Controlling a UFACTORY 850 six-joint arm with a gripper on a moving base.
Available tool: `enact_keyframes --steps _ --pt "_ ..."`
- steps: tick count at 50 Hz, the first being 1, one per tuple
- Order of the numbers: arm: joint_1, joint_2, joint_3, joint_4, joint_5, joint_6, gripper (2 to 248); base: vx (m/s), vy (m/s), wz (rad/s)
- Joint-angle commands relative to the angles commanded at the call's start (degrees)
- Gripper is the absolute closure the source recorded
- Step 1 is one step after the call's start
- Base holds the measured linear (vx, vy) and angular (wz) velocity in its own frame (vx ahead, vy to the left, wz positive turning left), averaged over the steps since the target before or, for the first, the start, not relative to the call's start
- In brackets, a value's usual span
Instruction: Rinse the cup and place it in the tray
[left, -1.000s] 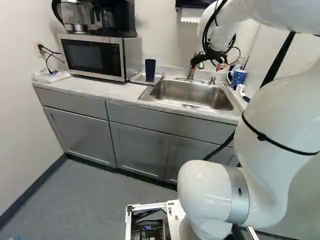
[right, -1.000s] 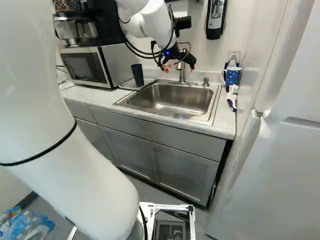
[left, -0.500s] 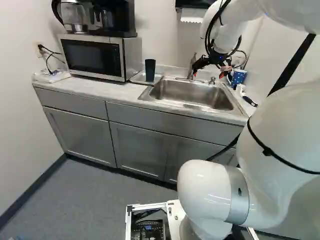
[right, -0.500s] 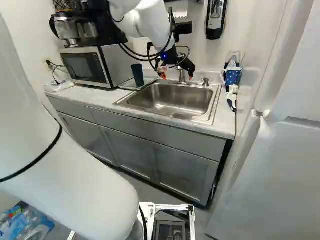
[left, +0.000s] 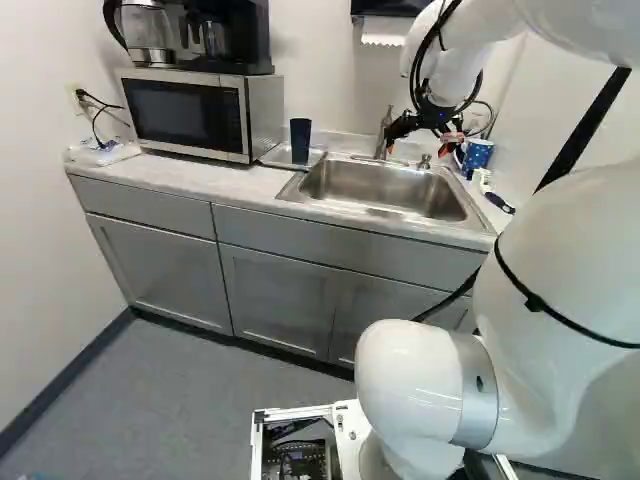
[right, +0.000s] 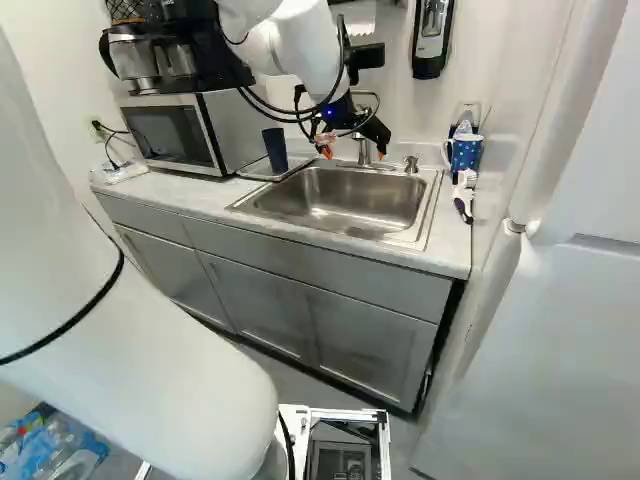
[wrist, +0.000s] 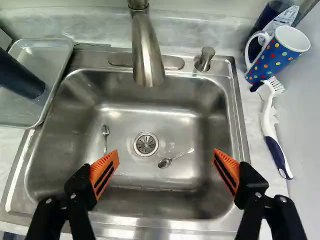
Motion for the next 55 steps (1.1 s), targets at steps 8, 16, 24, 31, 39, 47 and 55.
enact_keyframes --steps 8,16,24,31,39,47,55 --pt "0.00 0.00 0.00 0.00 0.00 0.00 3 0.000 0.000 0.000" --pt "0.00 0.00 0.00 0.00 0.00 0.00 3 0.000 0.000 0.000" --pt "0.00 0.00 0.00 0.00 0.00 0.00 3 0.000 0.000 0.000" --pt "0.00 0.00 0.00 0.00 0.00 0.00 3 0.000 0.000 0.000" --pt "0.00 0.00 0.00 0.00 0.00 0.00 3 0.000 0.000 0.000" --pt "0.00 0.00 0.00 0.00 0.00 0.00 3 -0.004 0.034 -0.011" --pt "0.00 0.00 0.00 0.00 0.00 0.00 3 -0.038 0.108 0.005"
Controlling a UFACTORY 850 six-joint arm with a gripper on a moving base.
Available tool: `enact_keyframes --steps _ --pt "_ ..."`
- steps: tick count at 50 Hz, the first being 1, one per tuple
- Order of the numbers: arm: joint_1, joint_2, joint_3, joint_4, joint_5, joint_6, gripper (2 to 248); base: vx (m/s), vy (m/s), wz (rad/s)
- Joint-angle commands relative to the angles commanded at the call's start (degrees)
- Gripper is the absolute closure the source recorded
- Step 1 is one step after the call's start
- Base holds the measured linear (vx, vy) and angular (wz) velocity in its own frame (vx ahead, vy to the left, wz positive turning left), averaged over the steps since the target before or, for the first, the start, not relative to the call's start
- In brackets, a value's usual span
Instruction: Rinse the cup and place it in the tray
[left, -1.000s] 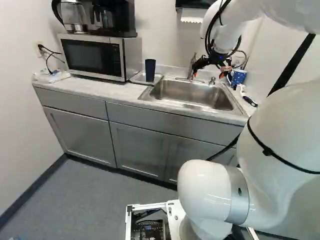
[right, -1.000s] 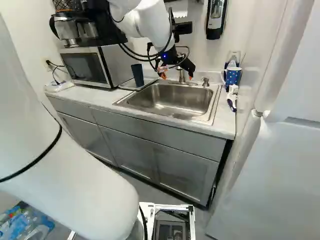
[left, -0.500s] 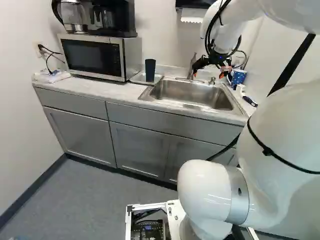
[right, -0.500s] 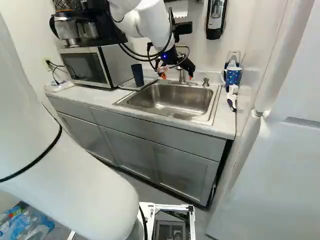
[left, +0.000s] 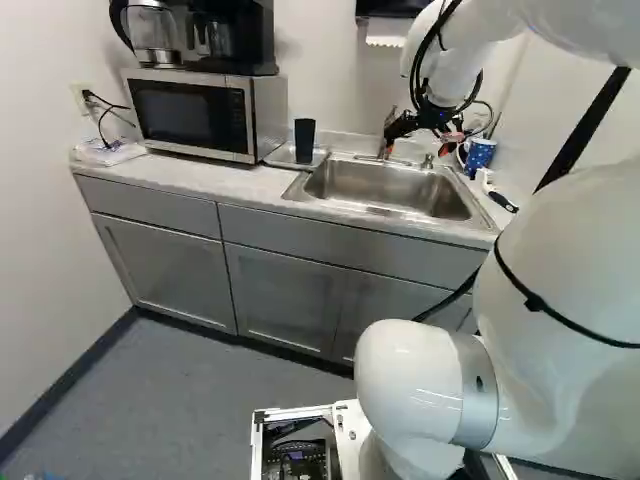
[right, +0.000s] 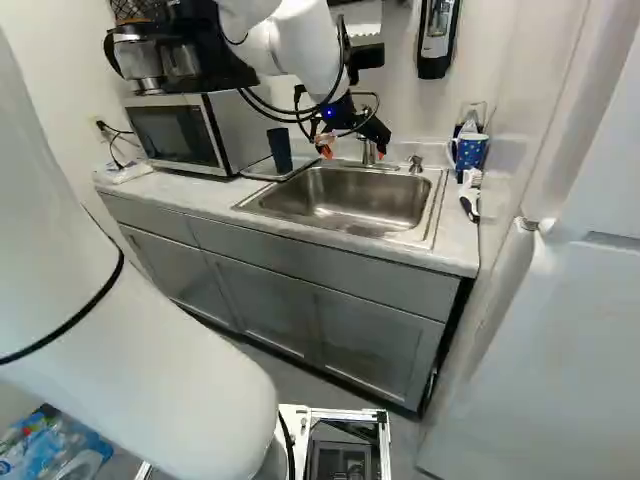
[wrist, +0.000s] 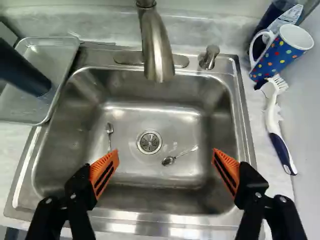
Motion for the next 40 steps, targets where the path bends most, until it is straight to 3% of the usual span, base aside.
enact_keyframes --steps 40 --pt "0.00 0.00 0.00 0.00 0.00 0.00 3 -0.103 0.108 -0.005"
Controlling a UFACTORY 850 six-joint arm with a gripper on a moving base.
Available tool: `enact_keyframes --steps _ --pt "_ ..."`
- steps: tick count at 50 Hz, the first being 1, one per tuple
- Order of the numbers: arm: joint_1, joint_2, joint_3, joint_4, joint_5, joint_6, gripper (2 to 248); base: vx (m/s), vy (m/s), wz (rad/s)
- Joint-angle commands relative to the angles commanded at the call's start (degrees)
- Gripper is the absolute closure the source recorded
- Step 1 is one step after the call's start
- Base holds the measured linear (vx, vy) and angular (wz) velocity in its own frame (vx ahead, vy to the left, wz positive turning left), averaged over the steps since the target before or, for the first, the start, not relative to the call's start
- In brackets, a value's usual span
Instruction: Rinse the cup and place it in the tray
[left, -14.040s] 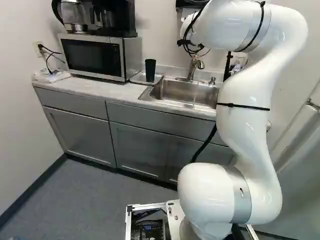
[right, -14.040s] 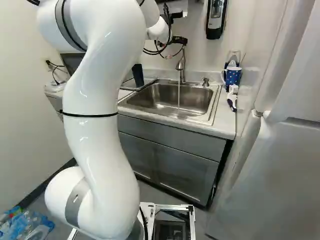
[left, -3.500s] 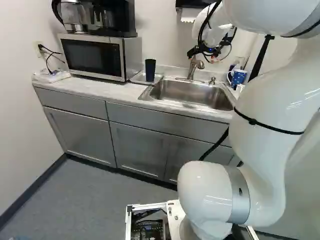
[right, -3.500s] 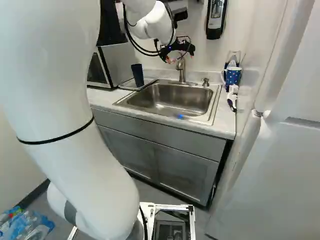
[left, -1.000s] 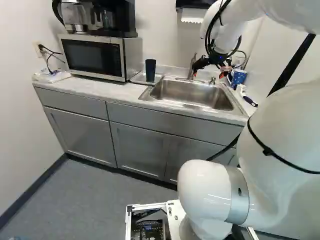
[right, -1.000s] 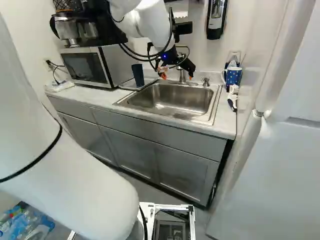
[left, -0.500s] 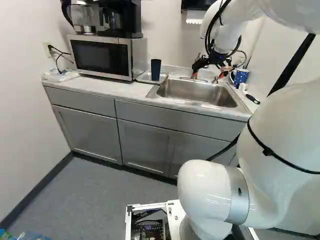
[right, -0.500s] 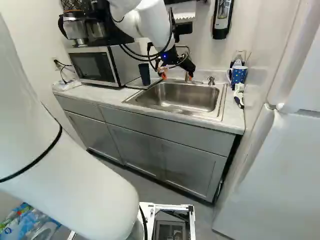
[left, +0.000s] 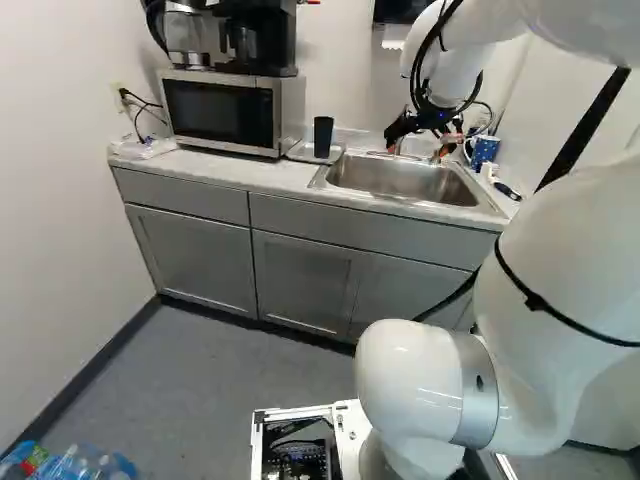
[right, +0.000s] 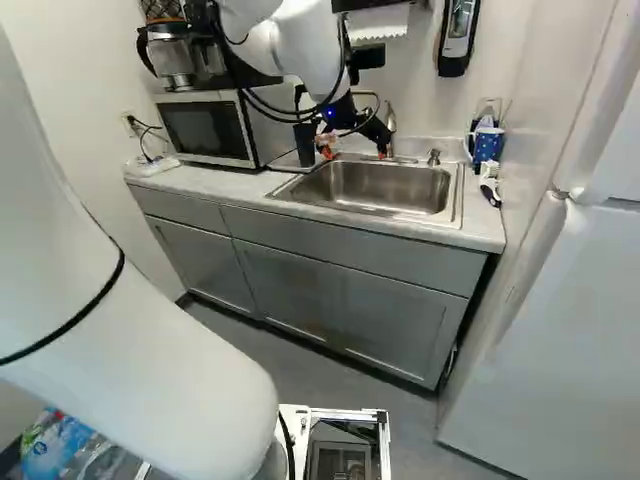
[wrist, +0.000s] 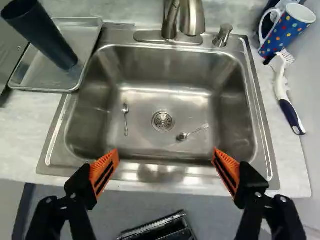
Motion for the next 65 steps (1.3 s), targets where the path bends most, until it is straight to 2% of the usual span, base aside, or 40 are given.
enact_keyframes --steps 25,65 --pt "0.00 0.00 0.00 0.00 0.00 0.00 3 -0.160 0.089 -0.033" --pt "0.00 0.00 0.00 0.00 0.00 0.00 3 -0.142 -0.009 -0.253"
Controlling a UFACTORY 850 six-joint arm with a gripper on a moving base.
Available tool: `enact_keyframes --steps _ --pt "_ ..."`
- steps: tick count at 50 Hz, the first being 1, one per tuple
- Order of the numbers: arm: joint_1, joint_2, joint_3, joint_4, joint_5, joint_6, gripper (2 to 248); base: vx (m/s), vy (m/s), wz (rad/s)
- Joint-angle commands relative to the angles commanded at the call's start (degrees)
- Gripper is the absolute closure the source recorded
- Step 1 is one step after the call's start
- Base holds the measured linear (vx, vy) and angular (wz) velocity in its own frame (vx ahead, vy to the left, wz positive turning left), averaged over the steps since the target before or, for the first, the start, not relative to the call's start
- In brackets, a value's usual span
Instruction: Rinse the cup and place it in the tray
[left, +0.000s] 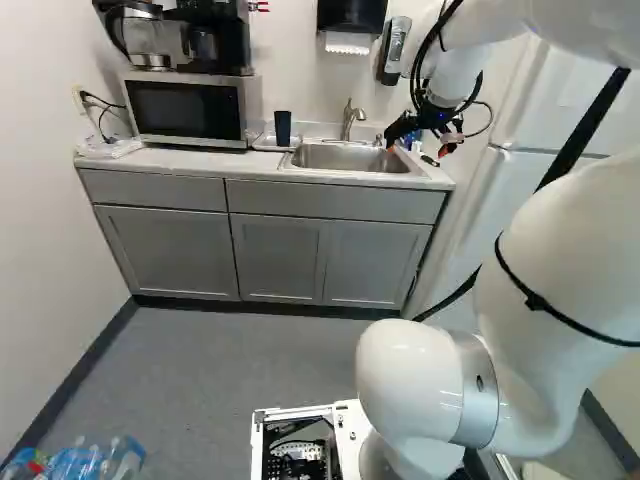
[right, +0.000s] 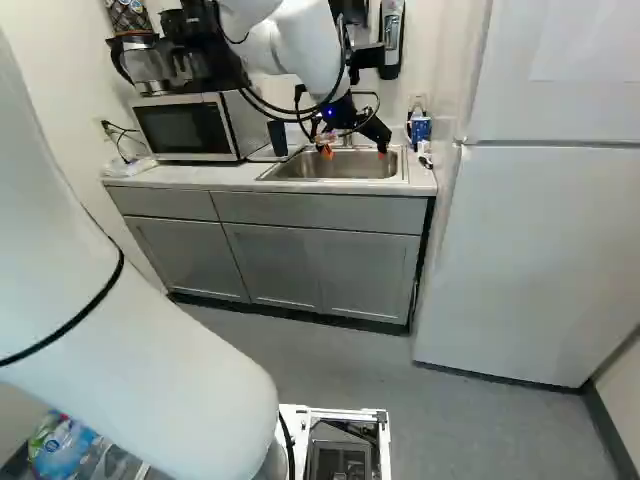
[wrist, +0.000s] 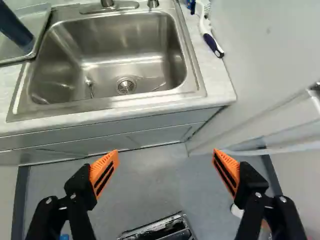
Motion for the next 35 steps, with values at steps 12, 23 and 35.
enact_keyframes --steps 12,23,35 --pt "0.00 0.00 0.00 0.00 0.00 0.00 3 -0.102 -0.016 -0.231" --pt "0.00 0.00 0.00 0.00 0.00 0.00 3 -0.066 0.008 -0.035" --pt "0.00 0.00 0.00 0.00 0.00 0.00 3 -0.014 0.002 0.003"
